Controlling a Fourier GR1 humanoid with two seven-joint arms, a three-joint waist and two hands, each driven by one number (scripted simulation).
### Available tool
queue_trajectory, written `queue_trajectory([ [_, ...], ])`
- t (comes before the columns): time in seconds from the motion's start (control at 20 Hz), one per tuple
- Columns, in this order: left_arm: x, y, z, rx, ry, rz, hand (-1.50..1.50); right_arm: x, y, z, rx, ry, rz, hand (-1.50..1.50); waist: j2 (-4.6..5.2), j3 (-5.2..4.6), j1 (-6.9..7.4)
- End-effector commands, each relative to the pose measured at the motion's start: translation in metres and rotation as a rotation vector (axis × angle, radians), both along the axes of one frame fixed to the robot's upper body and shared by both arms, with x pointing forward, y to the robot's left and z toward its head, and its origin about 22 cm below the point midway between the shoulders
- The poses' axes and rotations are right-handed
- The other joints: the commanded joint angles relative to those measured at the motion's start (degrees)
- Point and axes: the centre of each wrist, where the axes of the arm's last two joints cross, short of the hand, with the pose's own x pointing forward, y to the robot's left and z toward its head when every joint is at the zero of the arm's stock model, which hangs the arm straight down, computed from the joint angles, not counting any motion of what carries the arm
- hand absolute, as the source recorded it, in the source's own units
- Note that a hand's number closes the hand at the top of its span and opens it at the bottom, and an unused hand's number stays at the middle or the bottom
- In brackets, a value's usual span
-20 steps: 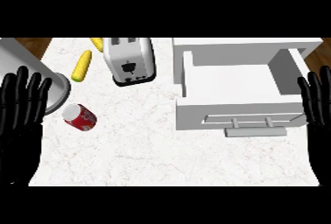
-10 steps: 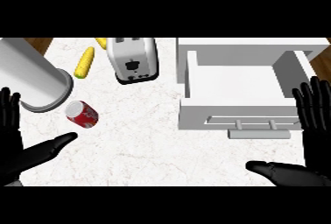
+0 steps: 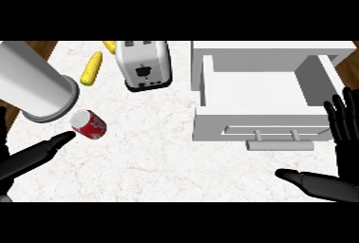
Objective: Pick up the can, place it into the drawer and close the drawer
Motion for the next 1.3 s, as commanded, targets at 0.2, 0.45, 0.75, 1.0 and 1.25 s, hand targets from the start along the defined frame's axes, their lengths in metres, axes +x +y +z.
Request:
queue_trajectory([
  [0.2,0.005,-0.01,-0.018,-0.015,0.032,-0.018,-1.5,-0.006,-0.009,-0.012,0.004,-0.005,0.004,-1.5,-0.01,-0.01,-0.07],
  [0.45,0.013,0.002,-0.045,-0.028,0.076,-0.003,-1.5,-0.013,-0.014,-0.001,0.005,0.006,0.014,-1.5,-0.01,-0.03,-0.08],
  [0.75,0.032,-0.005,-0.079,-0.031,0.125,0.01,-1.5,-0.02,-0.009,-0.004,0.001,-0.009,-0.009,-1.5,-0.01,-0.03,-0.15],
  [1.0,0.047,-0.036,-0.095,-0.017,0.153,0.029,-1.5,-0.013,-0.021,0.001,-0.025,-0.019,-0.011,-1.5,0.01,-0.02,-0.17],
  [1.25,0.037,-0.021,-0.136,-0.018,0.163,0.073,-1.5,-0.029,-0.029,0.002,0.001,-0.031,-0.018,-1.5,-0.01,-0.03,-0.21],
])
